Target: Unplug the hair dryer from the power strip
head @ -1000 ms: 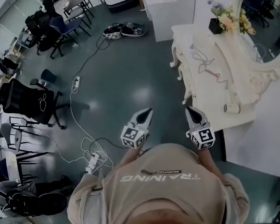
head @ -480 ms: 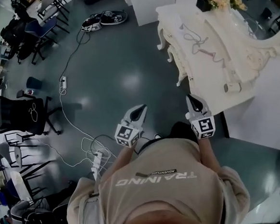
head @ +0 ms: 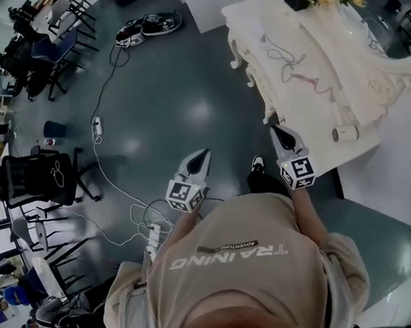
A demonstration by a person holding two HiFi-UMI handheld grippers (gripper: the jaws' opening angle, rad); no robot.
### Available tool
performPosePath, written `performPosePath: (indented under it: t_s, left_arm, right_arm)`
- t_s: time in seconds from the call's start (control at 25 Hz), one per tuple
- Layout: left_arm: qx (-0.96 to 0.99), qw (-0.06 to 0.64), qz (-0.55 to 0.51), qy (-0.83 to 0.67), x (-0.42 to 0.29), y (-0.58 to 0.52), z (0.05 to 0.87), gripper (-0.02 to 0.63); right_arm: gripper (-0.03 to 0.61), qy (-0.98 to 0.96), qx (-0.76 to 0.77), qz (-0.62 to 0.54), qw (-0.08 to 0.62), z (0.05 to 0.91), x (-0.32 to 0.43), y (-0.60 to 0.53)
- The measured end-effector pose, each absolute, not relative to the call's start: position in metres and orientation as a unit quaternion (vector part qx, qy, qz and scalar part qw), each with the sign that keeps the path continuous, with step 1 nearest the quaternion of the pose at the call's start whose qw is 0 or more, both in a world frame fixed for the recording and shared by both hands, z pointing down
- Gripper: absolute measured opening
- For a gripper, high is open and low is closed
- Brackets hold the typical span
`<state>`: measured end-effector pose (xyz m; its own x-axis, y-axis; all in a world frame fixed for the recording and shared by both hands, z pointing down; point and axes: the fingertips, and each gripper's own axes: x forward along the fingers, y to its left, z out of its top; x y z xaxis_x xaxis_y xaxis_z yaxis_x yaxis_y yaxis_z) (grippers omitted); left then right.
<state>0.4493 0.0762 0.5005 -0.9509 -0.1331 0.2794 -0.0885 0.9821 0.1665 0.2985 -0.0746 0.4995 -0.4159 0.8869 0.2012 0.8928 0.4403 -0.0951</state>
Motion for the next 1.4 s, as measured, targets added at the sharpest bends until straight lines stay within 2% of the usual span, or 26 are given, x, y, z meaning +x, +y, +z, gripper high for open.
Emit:
performPosePath:
  t_s: [0.36,0.6,0.96,1.4]
  left_arm:
    - [0.068,0.139,-0.064,-0.986,0.321,0.082,0.480,0.006]
    - [0.086,0.158,-0.078,-0.981,0.286,0.091,0.494,0.006]
    - [0.127,0.158,-0.095,-0.975,0.218,0.184,0.518,0.006]
    - [0.267,0.137,-0.052,-0.953,0.138,0.312,0.493,0.006]
  right_arm:
    - [0.005,-0.836,-0.534,-0.008,0.127,0.512,0.180,-0.058]
    - [0.005,-0.831,-0.533,-0.014,0.161,0.540,0.151,-0.039]
    - [0.005,-0.856,-0.488,-0.029,0.167,0.546,0.092,0.034]
    - [0.005,-0.908,-0.379,-0.026,0.175,0.519,0.051,0.129]
